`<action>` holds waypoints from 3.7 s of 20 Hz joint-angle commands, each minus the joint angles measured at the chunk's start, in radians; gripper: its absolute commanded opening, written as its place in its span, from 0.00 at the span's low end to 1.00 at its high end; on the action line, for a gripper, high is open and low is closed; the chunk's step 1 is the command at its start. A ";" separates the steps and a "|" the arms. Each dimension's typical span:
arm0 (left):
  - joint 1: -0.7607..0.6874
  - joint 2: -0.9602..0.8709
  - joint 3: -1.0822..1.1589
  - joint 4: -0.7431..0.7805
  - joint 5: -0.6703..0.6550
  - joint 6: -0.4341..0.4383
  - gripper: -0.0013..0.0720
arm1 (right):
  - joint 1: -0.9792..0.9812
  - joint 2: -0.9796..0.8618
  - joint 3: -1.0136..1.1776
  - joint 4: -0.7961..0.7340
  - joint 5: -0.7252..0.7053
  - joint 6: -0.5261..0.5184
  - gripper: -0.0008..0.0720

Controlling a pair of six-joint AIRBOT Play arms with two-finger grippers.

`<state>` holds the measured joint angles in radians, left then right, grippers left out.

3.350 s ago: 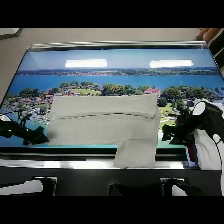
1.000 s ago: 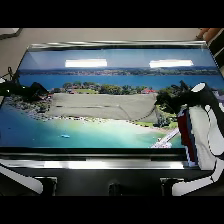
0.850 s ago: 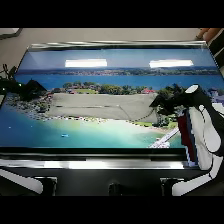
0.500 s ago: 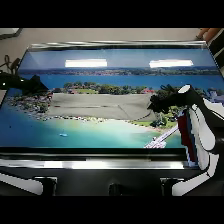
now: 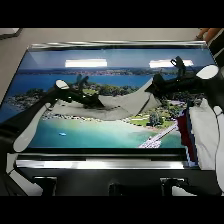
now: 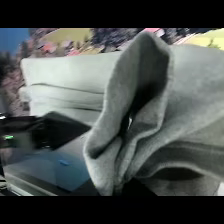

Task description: Fold the shirts.

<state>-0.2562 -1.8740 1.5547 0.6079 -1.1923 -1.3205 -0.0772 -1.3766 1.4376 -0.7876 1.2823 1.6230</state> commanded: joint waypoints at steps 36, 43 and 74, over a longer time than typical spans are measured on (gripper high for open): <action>0.459 0.649 0.002 0.206 0.046 0.043 0.06 | 0.154 -0.254 0.002 -0.003 -0.106 0.089 0.84; 0.467 0.649 0.002 0.212 0.047 0.065 0.06 | 0.181 -0.225 -0.278 -0.188 -0.123 0.187 0.84; 0.467 0.646 0.002 0.212 0.047 0.092 0.06 | -0.723 0.039 0.479 -0.344 0.410 0.344 0.09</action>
<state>0.2104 -1.2282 1.5570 0.8200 -1.1446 -1.2312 -0.6853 -1.3506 1.9011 -1.1141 1.6108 1.9621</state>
